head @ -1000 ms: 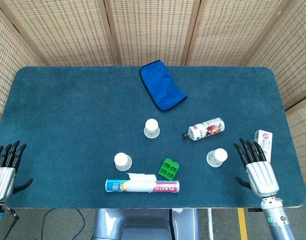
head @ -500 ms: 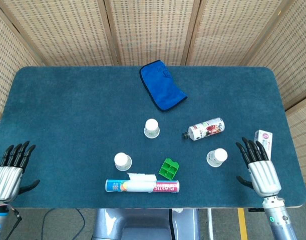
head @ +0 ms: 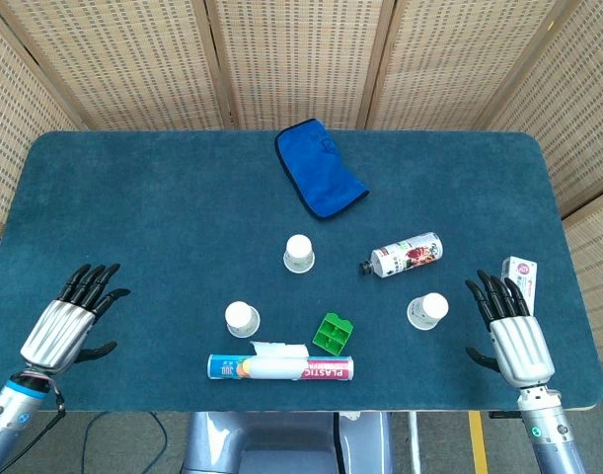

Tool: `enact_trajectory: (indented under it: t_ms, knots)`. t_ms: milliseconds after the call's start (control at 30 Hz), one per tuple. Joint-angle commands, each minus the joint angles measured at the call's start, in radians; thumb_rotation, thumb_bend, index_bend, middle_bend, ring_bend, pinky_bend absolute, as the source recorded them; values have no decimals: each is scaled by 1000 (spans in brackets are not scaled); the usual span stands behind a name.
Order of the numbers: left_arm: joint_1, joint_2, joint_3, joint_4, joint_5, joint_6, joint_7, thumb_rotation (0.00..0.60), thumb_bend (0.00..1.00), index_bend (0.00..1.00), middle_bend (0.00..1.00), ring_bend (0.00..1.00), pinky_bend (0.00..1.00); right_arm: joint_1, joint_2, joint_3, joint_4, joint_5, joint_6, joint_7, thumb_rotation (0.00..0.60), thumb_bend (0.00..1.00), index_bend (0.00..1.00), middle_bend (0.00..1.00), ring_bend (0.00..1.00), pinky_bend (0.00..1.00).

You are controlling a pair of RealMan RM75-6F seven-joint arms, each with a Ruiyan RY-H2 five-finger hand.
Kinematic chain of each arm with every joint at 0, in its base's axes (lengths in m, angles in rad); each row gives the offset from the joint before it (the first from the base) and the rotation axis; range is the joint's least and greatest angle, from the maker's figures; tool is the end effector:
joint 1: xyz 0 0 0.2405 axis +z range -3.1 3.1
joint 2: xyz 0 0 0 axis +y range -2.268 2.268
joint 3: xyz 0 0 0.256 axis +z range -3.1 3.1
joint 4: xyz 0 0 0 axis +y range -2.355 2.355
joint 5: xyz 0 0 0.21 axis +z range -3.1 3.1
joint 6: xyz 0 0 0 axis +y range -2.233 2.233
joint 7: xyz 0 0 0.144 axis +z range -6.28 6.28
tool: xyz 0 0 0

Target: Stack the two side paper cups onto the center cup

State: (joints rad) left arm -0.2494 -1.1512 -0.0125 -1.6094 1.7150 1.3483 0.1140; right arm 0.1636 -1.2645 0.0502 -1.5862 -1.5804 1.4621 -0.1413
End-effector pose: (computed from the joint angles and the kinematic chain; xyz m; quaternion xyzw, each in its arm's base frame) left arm -0.2598 0.2127 0.1145 -0.7328 -0.2933 -0.3884 0.4756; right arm -0.2760 -0.2019 0.1083 0.6419 -0.3427 0.4136 0.5472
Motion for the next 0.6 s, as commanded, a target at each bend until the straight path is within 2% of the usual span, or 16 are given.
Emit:
enact_trajectory:
  t_ms: [33, 333, 600]
  knots:
    - [-58, -9, -21, -28, -36, -85, 50, 600, 68, 313, 0, 0, 0, 1, 1, 1, 1, 3, -2, 3, 600, 19, 36, 0, 0, 0]
    - [-177, -63, -86, -80, -143, -242, 168, 600, 68, 267, 0, 0, 0, 2, 5, 6, 4, 9, -4, 20, 600, 19, 38, 0, 0, 0]
    - [-258, -89, -103, -135, -208, -340, 235, 600, 68, 246, 0, 0, 0, 4, 7, 7, 5, 15, -9, 33, 600, 18, 38, 0, 0, 0]
